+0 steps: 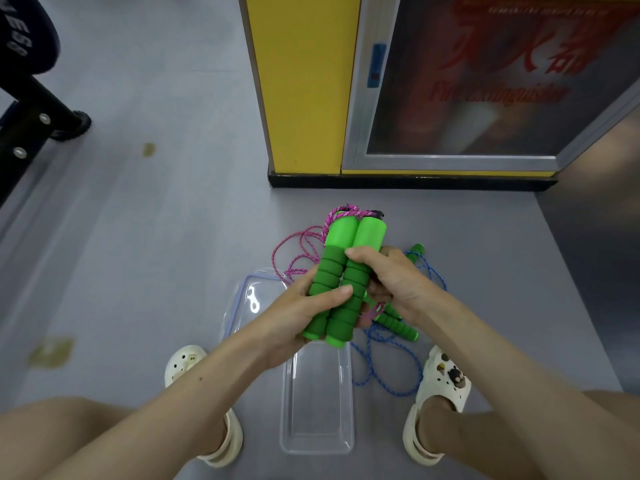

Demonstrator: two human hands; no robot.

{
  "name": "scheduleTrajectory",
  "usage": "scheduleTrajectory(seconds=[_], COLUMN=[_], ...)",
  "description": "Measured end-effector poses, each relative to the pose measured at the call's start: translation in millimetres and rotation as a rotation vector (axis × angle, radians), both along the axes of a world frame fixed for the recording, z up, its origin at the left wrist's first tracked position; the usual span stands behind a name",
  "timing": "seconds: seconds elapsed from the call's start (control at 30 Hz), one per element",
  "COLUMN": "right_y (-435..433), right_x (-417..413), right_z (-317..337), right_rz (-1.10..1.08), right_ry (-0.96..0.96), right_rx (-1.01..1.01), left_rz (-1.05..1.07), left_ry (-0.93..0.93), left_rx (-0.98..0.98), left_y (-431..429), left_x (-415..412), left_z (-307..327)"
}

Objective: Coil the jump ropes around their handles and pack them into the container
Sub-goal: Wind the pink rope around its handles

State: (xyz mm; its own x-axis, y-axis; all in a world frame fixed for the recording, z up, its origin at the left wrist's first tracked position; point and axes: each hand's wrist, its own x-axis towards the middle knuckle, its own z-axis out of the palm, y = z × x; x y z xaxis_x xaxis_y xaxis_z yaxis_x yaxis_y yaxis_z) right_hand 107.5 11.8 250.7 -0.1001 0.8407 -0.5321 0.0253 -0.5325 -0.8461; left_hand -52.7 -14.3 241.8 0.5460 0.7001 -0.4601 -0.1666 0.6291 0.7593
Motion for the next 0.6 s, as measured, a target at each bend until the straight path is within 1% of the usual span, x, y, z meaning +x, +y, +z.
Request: scheduleTrajectory(seconds=[0.07,0.2,0.3,0.4,0.53,0.6], right_y=[1,3,3,2,1,1], right_x=[1,2,3,8,14,14], right_z=[-3,-2,-3,-8,-8,-9], right_rz=[0.042,0.122,0.114,0.112,0.130,0.131], right_ry=[-0.005,-0.032,-0.117,-0.135,-0.174,-0.175], right_rx=[-0.002,0.006,0.069,0.092,0.087,0.095], left_rz=[0.026,0.129,0.201,0.234,0.254,0.268], left_ry=[0.011,0.102,0.160,0.226,0.358,0.496], left_rx=[0.023,0.076,0.097,0.108,0.176,0.284], left_y=[0,3,8,14,20,23], left_x=[1,-2,-6,-11,-17,-18], left_z=[0,0,-2,-4,-7,-12])
